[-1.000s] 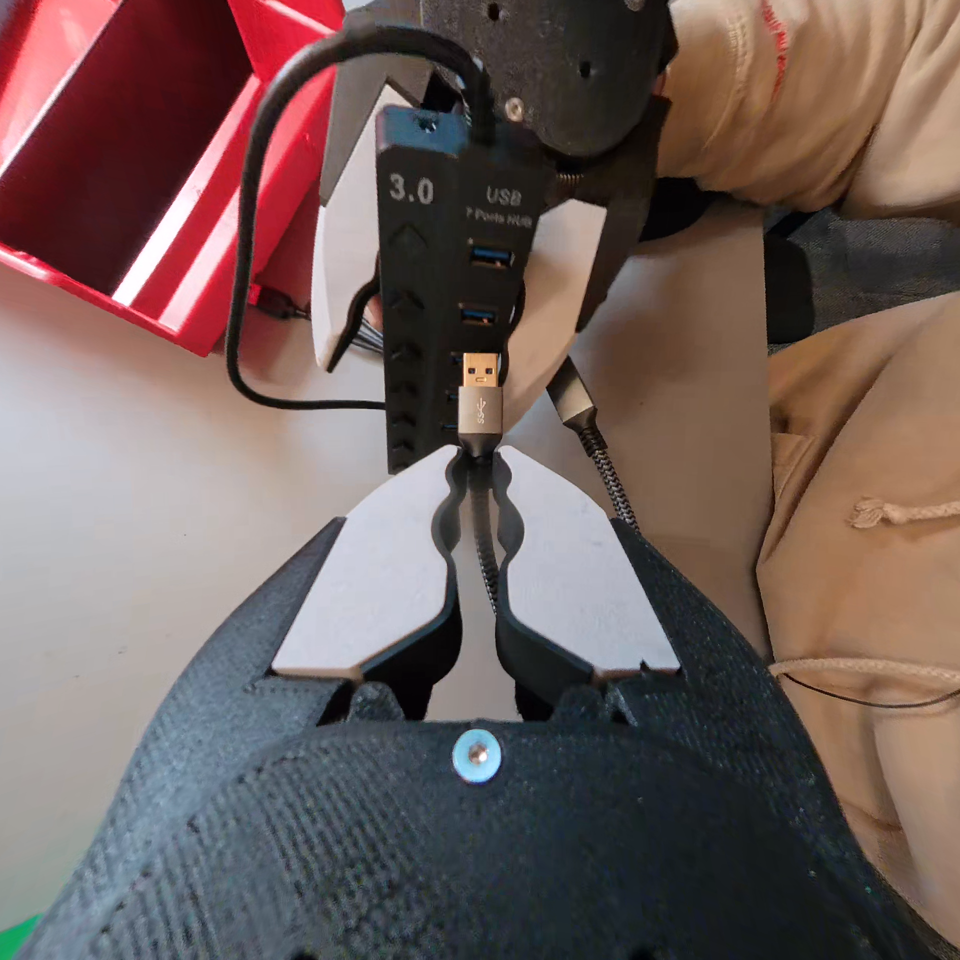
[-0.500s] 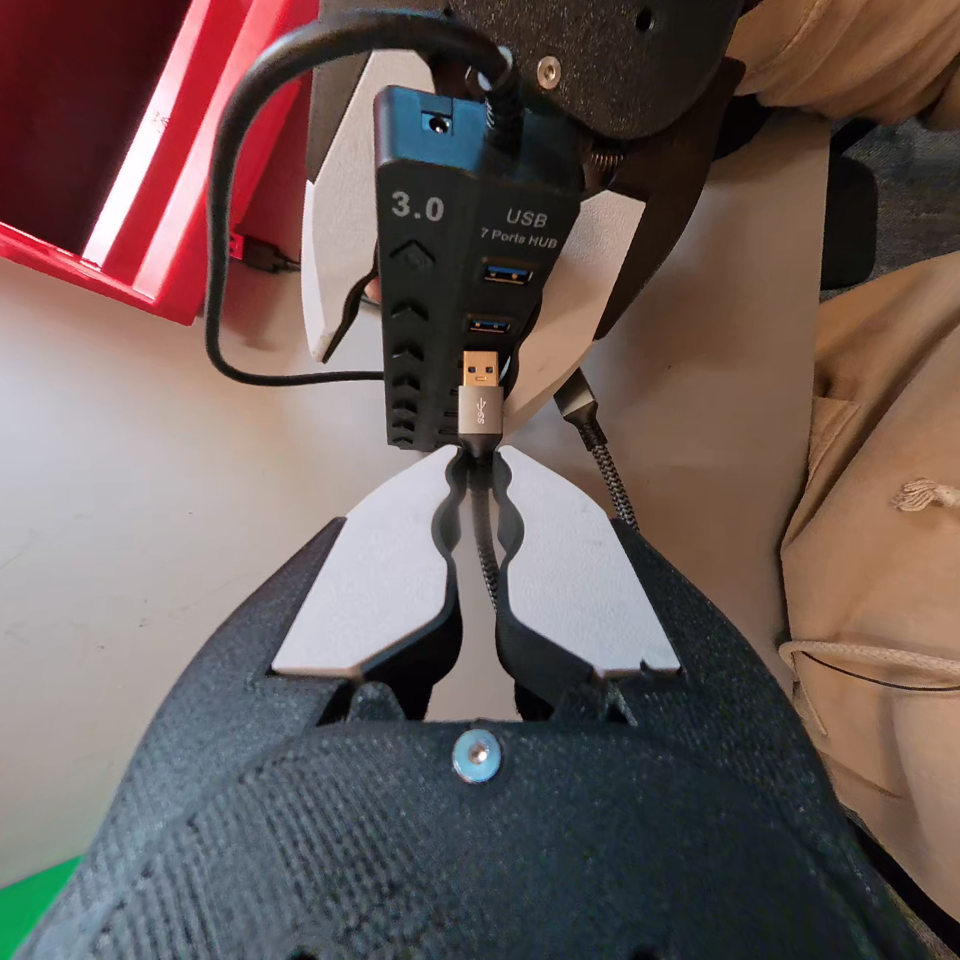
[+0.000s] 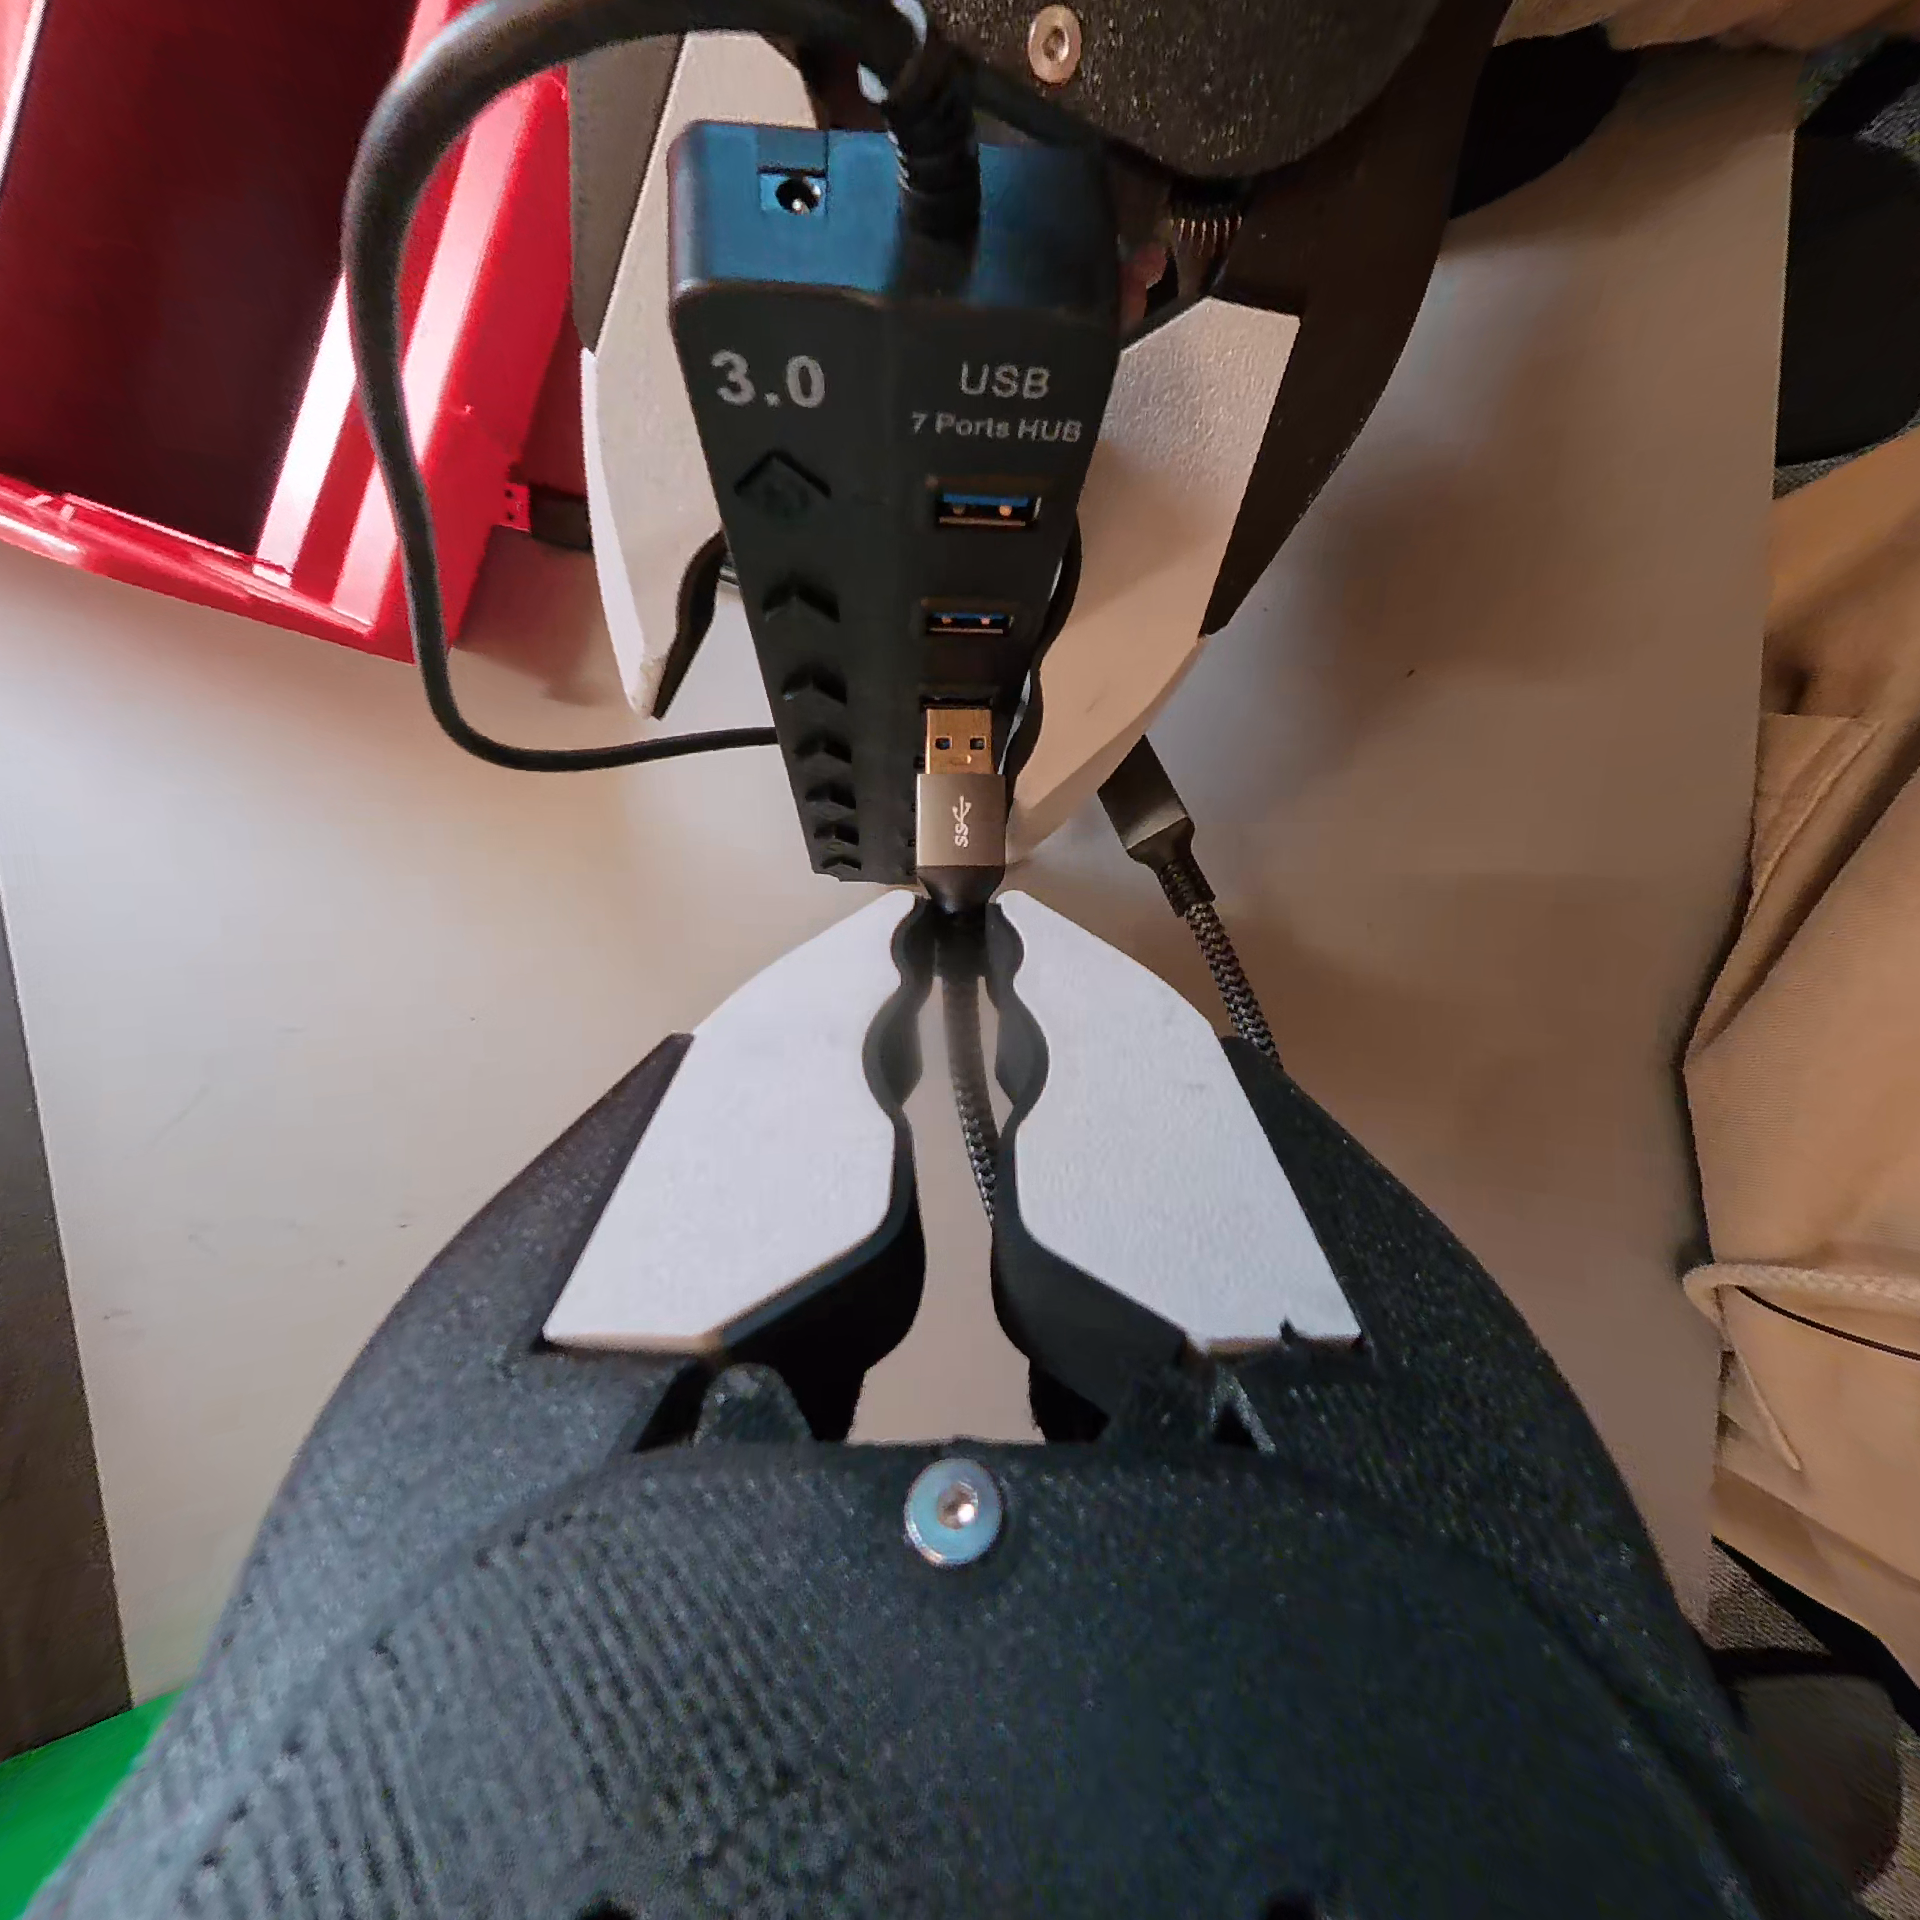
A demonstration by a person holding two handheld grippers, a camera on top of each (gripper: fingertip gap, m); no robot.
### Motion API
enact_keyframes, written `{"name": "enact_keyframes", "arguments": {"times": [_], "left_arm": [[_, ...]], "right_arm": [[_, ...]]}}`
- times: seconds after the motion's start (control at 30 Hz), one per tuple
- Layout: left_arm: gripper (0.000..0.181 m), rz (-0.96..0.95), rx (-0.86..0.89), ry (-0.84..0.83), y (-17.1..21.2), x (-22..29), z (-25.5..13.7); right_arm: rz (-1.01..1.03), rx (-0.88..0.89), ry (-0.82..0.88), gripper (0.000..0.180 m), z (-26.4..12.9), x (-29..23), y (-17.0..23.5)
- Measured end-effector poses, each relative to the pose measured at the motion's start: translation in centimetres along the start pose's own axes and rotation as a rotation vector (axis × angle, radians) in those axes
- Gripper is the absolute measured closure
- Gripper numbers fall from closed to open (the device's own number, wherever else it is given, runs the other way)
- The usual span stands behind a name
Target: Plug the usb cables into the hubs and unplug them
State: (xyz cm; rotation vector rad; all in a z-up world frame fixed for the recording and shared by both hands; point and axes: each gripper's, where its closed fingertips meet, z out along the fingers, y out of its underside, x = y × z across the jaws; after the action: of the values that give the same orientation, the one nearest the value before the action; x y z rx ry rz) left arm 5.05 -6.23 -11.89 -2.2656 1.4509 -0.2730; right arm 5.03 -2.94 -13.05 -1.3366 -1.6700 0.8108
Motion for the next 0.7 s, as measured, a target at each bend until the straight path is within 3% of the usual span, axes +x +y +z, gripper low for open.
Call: {"name": "enact_keyframes", "arguments": {"times": [0.53, 0.7], "left_arm": [[0.171, 0.086, -0.028, -0.01, -0.2, 0.2, 0.1], [0.172, 0.048, 0.057, 0.018, -0.8, 0.2, -0.1]], "right_arm": [[0.009, 0.001, -0.008, 0.111, 0.3, -0.5, 0.0], [0.068, 0.083, -0.012, 0.111, 0.1, -0.4, -1.2]]}}
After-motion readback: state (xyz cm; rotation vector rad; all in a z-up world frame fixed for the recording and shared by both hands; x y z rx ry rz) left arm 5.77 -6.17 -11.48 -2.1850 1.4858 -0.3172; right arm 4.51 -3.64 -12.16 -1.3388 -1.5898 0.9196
